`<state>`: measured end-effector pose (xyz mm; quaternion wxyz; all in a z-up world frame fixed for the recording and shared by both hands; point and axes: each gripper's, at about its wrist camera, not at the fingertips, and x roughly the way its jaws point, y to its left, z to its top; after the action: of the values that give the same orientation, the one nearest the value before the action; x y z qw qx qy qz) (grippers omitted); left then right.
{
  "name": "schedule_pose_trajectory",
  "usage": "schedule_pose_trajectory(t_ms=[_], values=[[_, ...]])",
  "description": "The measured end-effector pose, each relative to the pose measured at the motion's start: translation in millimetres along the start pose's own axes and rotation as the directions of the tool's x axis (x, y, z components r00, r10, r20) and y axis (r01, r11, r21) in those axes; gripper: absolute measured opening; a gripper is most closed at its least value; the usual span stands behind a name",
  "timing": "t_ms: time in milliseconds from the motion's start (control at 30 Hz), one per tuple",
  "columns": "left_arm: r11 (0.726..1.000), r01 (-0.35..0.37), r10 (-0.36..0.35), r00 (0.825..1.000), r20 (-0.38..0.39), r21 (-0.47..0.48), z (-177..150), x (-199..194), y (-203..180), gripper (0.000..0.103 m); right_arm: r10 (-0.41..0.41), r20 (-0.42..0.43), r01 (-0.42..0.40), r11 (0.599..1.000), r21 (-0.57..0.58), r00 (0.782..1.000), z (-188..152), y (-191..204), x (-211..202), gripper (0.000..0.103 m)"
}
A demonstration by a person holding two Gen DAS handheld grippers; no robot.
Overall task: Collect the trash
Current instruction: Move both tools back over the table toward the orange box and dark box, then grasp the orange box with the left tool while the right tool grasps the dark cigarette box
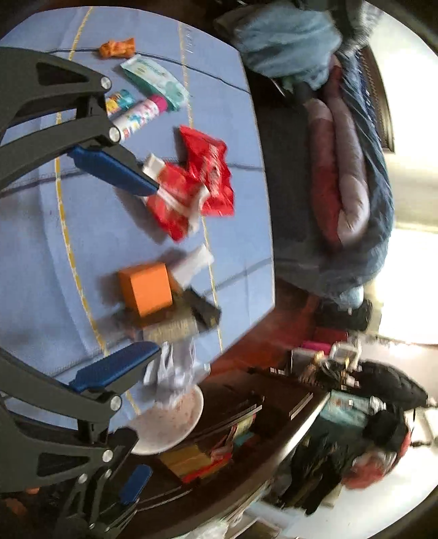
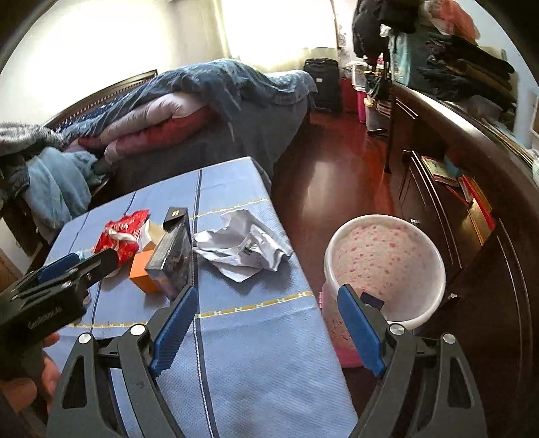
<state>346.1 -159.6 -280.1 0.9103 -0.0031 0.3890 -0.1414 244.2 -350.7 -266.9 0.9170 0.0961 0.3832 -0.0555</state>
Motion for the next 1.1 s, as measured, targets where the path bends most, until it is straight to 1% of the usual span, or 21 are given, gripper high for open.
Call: schedule_pose_trajectory(t_ms=[33,133,167,233,333,500,533,567,600,633,667,800,900,1100], values=[[1.000,-0.011,0.011,1.000,-0.012,-0.015,0.0,3.9,5.7,0.083,0.006,-0.003,-0.006,1.000,-0.007,1.000,-0.5,1.9,1.7,0.085],[0.999,-0.004,0.002,0.999,-0.046,-0.044,0.4,16.8,13.5,0.082,0.013,0.000,-0.013,1.000,-0.014,1.000,0.5,5.6,5.2,0.085],[0.999,-0.001,-0.001,0.999,-0.050,-0.041,0.4,21.3,11.7,0.081,0.017,0.002,-0.017,1.000,-0.012,1.000,0.9,5.5,5.8,0.085],[1.000,-0.018,0.016,0.998,-0.067,-0.020,1.0,33.1,5.0,0.078,0.019,0.005,-0.019,1.000,-0.003,1.000,1.3,5.1,5.5,0.085],[1.000,-0.007,0.007,0.996,-0.085,-0.003,2.5,48.4,-6.4,0.077,0.016,0.005,-0.016,1.000,0.014,1.000,0.6,-1.4,4.2,0.085],[1.000,-0.007,0.006,0.996,-0.091,-0.004,6.1,60.4,-16.7,0.077,0.001,0.002,-0.001,0.999,0.035,1.000,-0.5,-11.5,2.0,0.085],[1.000,-0.008,0.007,0.995,-0.098,-0.003,6.3,63.3,-18.0,0.075,0.000,0.002,0.000,0.999,0.038,1.000,-0.3,-12.9,1.8,0.085],[1.000,-0.005,0.005,0.994,-0.107,-0.002,5.8,66.3,-18.8,0.066,0.001,0.003,-0.001,0.999,0.040,1.000,0.2,-13.9,1.7,0.085],[1.000,-0.004,0.004,0.993,-0.118,-0.001,4.9,68.8,-18.8,0.058,0.003,0.005,-0.003,0.999,0.043,1.000,0.6,-14.8,1.0,0.085],[1.000,-0.001,0.000,0.991,-0.137,-0.002,3.2,72.4,-18.6,0.045,0.004,0.007,-0.004,0.999,0.044,1.000,1.0,-15.2,0.5,0.085],[0.999,0.029,-0.031,0.989,-0.145,-0.013,1.5,73.8,-17.9,0.043,0.006,0.009,-0.006,0.999,0.043,1.000,1.3,-15.0,0.0,0.085],[1.000,0.023,-0.024,0.993,-0.116,-0.006,-1.5,67.4,-16.9,0.042,0.015,0.014,-0.016,0.999,0.028,1.000,3.5,-8.8,0.9,0.085],[0.999,0.026,-0.027,0.996,-0.086,-0.021,-1.7,57.1,-10.0,0.042,0.032,0.005,-0.032,0.999,0.008,0.999,4.2,0.5,6.8,0.085],[0.997,-0.003,0.001,1.000,-0.031,-0.073,-0.3,28.1,19.6,0.042,0.088,-0.016,-0.088,0.996,-0.029,0.996,5.4,26.9,19.4,0.085]])
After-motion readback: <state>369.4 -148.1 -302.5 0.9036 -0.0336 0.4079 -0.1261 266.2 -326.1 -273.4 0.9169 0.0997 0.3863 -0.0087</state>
